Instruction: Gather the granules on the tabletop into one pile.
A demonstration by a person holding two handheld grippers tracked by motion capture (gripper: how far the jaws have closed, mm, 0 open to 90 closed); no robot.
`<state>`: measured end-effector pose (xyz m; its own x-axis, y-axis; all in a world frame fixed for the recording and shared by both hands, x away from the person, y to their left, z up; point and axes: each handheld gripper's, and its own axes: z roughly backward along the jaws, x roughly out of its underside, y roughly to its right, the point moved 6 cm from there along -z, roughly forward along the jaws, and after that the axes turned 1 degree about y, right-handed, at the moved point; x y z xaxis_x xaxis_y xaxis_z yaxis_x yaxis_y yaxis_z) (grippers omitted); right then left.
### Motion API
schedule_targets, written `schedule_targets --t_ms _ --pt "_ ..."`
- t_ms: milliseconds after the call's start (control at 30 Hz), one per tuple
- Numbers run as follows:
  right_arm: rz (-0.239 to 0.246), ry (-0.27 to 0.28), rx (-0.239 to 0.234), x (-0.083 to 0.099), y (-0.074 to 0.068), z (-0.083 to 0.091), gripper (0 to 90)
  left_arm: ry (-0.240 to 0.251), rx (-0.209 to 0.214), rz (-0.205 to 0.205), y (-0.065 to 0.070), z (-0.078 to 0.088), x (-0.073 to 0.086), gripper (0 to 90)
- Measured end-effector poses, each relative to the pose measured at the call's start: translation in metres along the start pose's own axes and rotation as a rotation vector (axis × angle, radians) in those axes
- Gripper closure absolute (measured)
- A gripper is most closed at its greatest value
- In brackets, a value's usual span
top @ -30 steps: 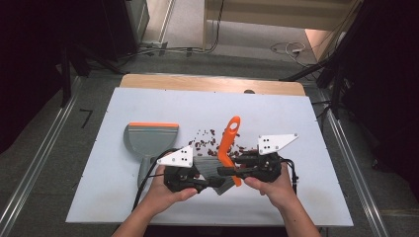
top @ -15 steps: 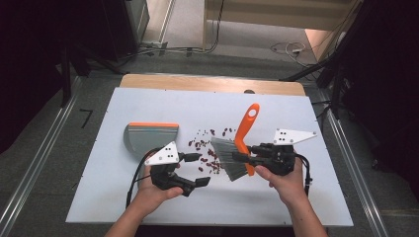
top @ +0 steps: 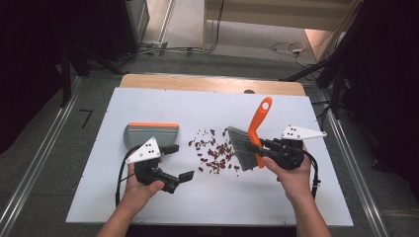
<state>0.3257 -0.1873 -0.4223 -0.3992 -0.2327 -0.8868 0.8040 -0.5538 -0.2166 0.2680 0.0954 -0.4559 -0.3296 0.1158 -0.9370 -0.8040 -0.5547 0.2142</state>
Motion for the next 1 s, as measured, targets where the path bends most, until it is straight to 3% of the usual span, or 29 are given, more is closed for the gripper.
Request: schedule_targets --t_ms 100,133,167,400,600,633,733,833,867,933,1000 --pt "0.001 -0.016 0.058 0.0 0.008 0.002 68.6 -0.002 -0.038 0.005 -0.007 0.011 0.006 0.0" --pt "0.001 -0.016 0.058 0.0 0.008 0.002 68.6 -0.002 -0.038 0.005 -0.007 0.011 0.006 0.0" --pt "0.004 -0.028 0.091 0.001 0.012 0.003 68.6 -0.003 -0.052 0.005 -0.009 0.014 0.007 0.0" --pt "-0.007 -0.072 0.168 0.001 0.026 0.005 68.6 0.007 -0.107 0.017 -0.019 0.035 0.016 0.0" --pt "0.027 -0.166 0.266 -0.003 0.043 0.002 68.6 0.009 -0.142 0.024 -0.024 0.05 0.025 0.0" --pt "0.047 -0.201 0.296 -0.007 0.048 -0.002 68.5 0.012 -0.149 0.022 -0.025 0.052 0.025 0.0" --pt "0.068 -0.236 0.327 -0.01 0.053 -0.007 68.5 0.023 -0.164 0.027 -0.029 0.055 0.025 0.0" --pt "0.096 -0.285 0.374 -0.018 0.062 -0.017 68.5 0.019 -0.175 0.028 -0.032 0.056 0.029 0.0" --pt "0.124 -0.326 0.404 -0.021 0.068 -0.025 68.5 0.02 -0.178 0.028 -0.033 0.056 0.029 0.0" --pt "0.138 -0.343 0.417 -0.022 0.07 -0.028 68.6 0.024 -0.182 0.025 -0.034 0.057 0.03 0.0" --pt "0.163 -0.394 0.438 -0.022 0.076 -0.04 68.5 0.021 -0.185 0.021 -0.035 0.058 0.031 0.0"
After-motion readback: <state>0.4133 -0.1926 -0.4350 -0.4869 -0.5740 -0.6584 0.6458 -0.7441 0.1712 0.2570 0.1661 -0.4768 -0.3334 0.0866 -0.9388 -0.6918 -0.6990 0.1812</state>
